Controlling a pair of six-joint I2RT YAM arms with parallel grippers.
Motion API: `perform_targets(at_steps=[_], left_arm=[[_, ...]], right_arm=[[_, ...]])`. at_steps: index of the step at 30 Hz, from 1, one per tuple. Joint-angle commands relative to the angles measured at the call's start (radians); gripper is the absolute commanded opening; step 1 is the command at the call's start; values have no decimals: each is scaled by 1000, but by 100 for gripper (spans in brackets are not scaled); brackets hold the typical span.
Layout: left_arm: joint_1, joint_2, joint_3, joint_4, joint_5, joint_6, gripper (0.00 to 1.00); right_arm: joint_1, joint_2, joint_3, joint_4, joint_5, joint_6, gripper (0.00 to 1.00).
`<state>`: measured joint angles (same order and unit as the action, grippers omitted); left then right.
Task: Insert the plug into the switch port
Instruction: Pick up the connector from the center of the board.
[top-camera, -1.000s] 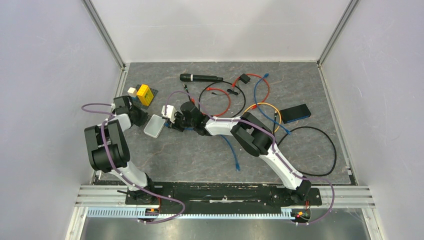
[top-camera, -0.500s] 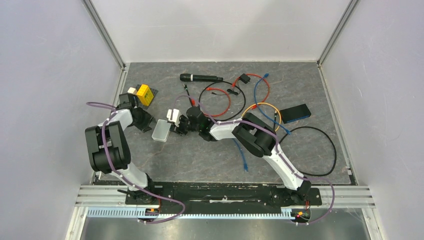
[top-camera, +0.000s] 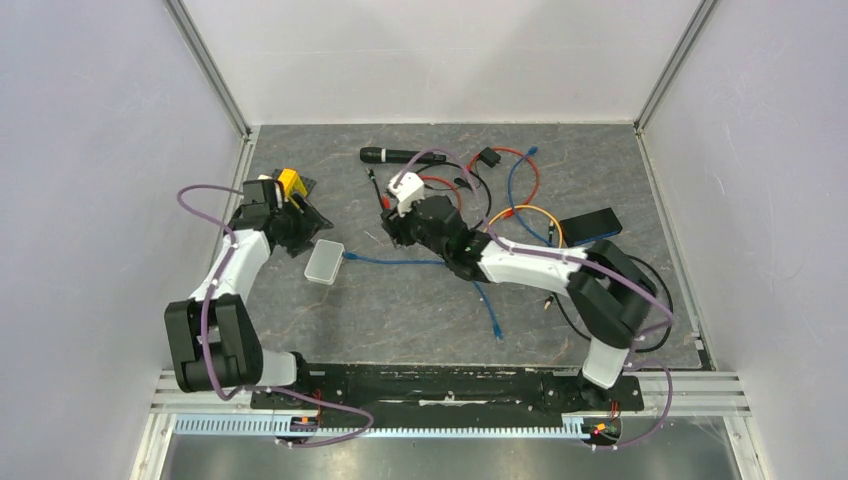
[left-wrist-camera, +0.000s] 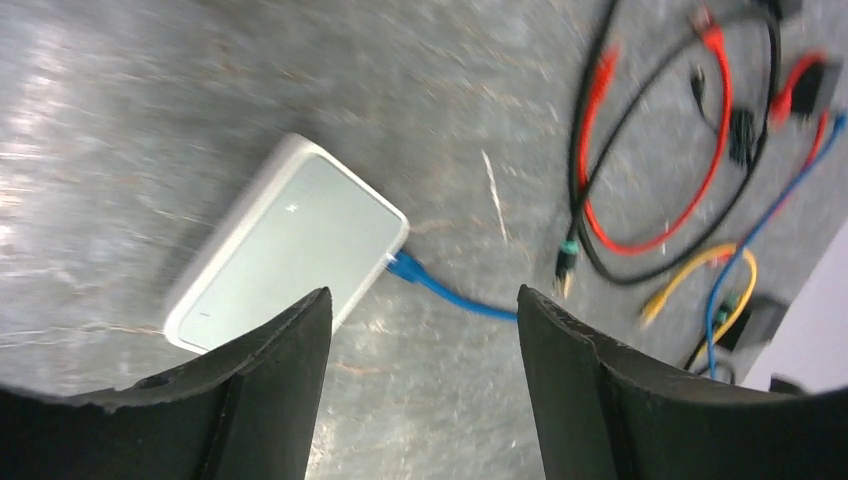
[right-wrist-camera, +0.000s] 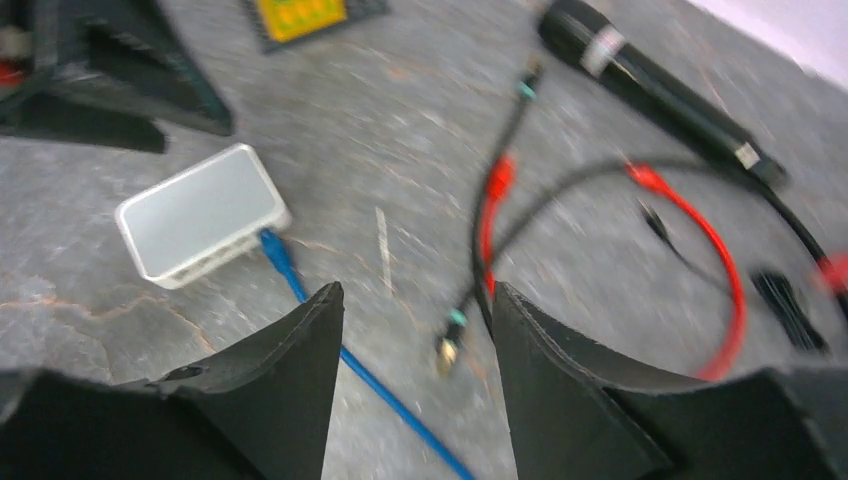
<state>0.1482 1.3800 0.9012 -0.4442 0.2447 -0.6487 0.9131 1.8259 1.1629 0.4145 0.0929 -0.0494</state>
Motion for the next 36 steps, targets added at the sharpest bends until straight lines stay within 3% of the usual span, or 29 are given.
perform_targets(at_steps=[1, 4, 13, 18, 25, 28, 36], left_arm=[[-109, -79, -15, 11, 97, 121, 74], [-191, -124, -10, -42, 119, 177, 77], [-276, -323, -99, -81, 98, 255, 78], [-318, -348, -90, -90, 41, 259, 77], [-337, -349, -90, -92, 41, 251, 75], [-342, -366, -90, -96, 6, 250, 75], [-348, -384, -86, -115, -38, 260, 75]], right_arm=[[-10, -151, -98, -281, 366, 261, 58], [-31, -246, -152, -370, 343, 185, 59], [-123, -613, -468, -521, 5, -451, 63], [-201, -728, -527, -607, -36, -679, 59], [-315, -686, -477, -652, -164, -840, 60], [-351, -634, -437, -632, -295, -902, 60], [-429, -413, -203, -703, -546, -1079, 62]])
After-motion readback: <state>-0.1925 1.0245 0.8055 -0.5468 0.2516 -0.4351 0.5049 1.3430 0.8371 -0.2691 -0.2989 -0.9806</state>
